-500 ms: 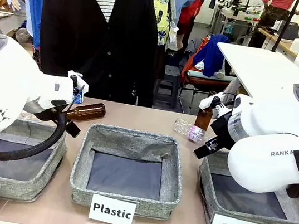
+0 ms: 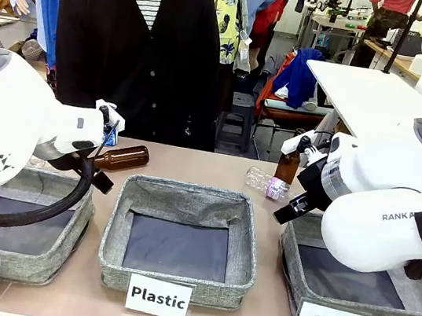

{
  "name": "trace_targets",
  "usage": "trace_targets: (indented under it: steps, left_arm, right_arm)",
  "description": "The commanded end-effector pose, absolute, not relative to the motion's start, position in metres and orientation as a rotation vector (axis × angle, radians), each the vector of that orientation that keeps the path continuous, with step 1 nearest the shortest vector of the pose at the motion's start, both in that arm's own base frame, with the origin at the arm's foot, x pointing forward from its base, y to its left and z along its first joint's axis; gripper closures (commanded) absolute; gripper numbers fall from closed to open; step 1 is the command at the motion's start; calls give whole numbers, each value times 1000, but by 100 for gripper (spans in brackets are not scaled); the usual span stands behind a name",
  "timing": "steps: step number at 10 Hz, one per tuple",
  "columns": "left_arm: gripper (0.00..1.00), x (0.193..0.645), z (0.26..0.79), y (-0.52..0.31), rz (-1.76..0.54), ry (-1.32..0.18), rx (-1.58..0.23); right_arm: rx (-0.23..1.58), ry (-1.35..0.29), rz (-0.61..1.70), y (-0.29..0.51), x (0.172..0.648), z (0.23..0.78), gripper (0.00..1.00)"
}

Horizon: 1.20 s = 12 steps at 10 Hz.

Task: Sort the can waste into the basket.
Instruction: Pick up the can waste from the table and place it in the right Fabric basket.

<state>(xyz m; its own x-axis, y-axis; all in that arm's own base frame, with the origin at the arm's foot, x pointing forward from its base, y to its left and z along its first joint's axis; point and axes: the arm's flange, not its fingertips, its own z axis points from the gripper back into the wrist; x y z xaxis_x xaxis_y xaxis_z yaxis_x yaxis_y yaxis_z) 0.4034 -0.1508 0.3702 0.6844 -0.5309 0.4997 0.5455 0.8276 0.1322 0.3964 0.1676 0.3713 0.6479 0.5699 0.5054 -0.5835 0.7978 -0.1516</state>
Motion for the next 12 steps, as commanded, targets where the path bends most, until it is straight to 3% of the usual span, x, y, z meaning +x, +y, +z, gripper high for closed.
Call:
trace_targets:
  steps: [1, 7, 8, 9, 10, 11, 12]
  left_arm:
    - [0, 403, 370, -151, -603, -551, -28]
    - [0, 403, 370, -151, -603, -551, -28]
    - [0, 403, 370, -151, -603, -551, -28]
    - [0, 375, 419, -146, -669, -565, -186]
    - [0, 339, 469, -159, -679, -544, -340]
    - [0, 326, 502, -146, -539, -486, -386]
    - [0, 310, 520, -123, -580, -410, -590]
  right_arm:
    - [26, -566, 655, 167, 396, 371, 0]
    - [26, -566, 656, 168, 396, 371, 0]
    - [95, -518, 660, 175, 386, 397, 0]
    - [84, -585, 529, 183, 365, 442, 0]
    - [229, -603, 472, 178, 342, 486, 0]
    - [392, -582, 393, 159, 327, 522, 0]
    - [551, -517, 355, 128, 316, 540, 0]
